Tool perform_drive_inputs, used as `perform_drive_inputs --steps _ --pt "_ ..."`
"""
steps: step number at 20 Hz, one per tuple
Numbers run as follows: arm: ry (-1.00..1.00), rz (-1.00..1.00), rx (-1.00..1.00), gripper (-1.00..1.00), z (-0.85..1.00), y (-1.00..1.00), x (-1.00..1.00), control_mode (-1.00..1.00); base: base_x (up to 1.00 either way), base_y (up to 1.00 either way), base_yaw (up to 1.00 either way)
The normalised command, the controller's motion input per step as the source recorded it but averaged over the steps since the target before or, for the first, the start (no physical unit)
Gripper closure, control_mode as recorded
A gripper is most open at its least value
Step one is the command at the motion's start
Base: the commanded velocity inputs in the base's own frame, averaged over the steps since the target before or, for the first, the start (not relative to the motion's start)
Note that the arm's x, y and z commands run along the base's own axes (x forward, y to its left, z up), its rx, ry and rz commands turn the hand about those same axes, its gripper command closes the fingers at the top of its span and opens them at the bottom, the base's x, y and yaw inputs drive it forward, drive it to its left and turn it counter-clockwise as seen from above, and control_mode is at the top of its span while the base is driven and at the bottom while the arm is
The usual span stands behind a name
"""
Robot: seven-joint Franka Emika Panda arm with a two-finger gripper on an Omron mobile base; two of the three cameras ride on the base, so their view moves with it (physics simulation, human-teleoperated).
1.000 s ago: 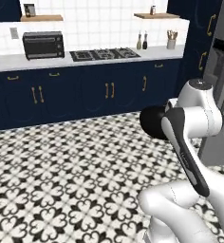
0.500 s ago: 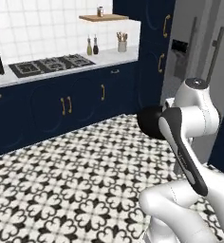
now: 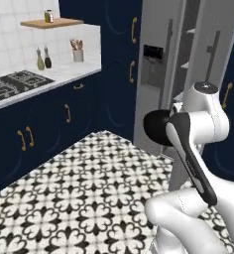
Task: Pick the chicken drumstick and lemon from their plates and place them in the bowl. Then put the bowl in the fridge.
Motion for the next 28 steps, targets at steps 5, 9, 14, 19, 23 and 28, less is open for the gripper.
perform_drive_inputs --steps 5,9,14,19,23,28 --pt "0.0 0.0 0.0 1.0 0.0 0.0 0.0 1.0 0.92 0.71 -0.53" --pt "0.0 0.0 0.0 1.0 0.0 0.0 0.0 1.0 0.88 0.7 -0.53" --pt "0.0 0.0 0.0 1.0 0.0 0.0 0.0 1.0 0.85 0.7 -0.53" --pt "0.0 0.0 0.0 1.0 0.0 0.0 0.0 1.0 0.77 0.55 -0.53" --pt "0.0 0.0 0.0 1.0 0.0 0.0 0.0 1.0 0.65 0.27 -0.57" --pt "0.0 0.0 0.0 1.0 0.0 0.0 0.0 1.0 0.74 0.35 -0.49"
